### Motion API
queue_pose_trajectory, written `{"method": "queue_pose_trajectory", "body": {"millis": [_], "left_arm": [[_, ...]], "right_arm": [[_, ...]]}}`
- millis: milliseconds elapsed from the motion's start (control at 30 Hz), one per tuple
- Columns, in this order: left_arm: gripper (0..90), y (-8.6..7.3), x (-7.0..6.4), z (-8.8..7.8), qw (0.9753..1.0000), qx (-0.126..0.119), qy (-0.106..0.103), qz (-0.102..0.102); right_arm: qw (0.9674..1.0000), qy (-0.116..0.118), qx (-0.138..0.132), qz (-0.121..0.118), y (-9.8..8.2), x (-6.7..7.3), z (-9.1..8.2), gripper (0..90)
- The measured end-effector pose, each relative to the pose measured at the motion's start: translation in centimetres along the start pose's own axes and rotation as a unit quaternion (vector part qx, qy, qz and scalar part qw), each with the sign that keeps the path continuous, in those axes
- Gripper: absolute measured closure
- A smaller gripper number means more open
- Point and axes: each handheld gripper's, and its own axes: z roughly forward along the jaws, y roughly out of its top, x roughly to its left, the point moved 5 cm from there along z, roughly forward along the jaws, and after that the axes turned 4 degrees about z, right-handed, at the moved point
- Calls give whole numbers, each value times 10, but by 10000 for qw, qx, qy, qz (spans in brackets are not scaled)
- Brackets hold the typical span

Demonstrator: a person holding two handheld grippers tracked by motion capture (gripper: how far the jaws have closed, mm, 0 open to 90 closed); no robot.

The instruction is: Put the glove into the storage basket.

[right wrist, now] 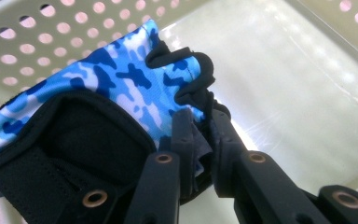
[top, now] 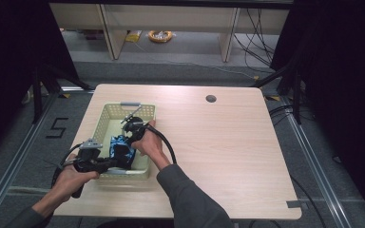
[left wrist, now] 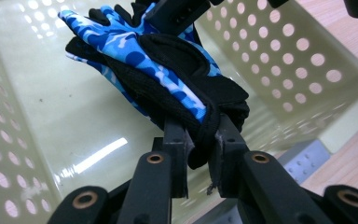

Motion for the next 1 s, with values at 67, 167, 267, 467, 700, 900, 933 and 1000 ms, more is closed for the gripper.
{"method": "queue_pose_trajectory", "body": {"millis": [67, 167, 267, 467, 700, 900, 933, 1000], "left_arm": [[778, -1, 1, 1, 10000, 55, -4, 37], [768, 0, -1, 4, 10000, 8, 10, -63], [698, 1, -2, 4, 10000, 47, -18, 9], [505, 5, -4, 0, 10000, 5, 59, -44], [402, 10, -5, -8, 9999, -69, 91, -57], [338, 15, -7, -16, 9997, -182, 156, -73], [329, 16, -5, -18, 9996, -171, 201, -45], [316, 17, -6, -19, 9996, -219, 170, -105]], "right_arm": [[10000, -8, 38, -9, 0, -1, 2, 822], [9999, -54, 104, 46, -1, -1, 4, 818], [9997, -150, 186, 50, -2, -2, 5, 816], [9993, -232, 281, -42, -3, -4, 8, 788], [9987, -439, 251, -89, 1, -5, 6, 611], [9990, -446, -46, -13, 7, -5, -8, 531], [9990, -438, -61, 32, 8, -4, -12, 520], [9991, -390, -167, 11, 9, -4, -17, 508]]}}
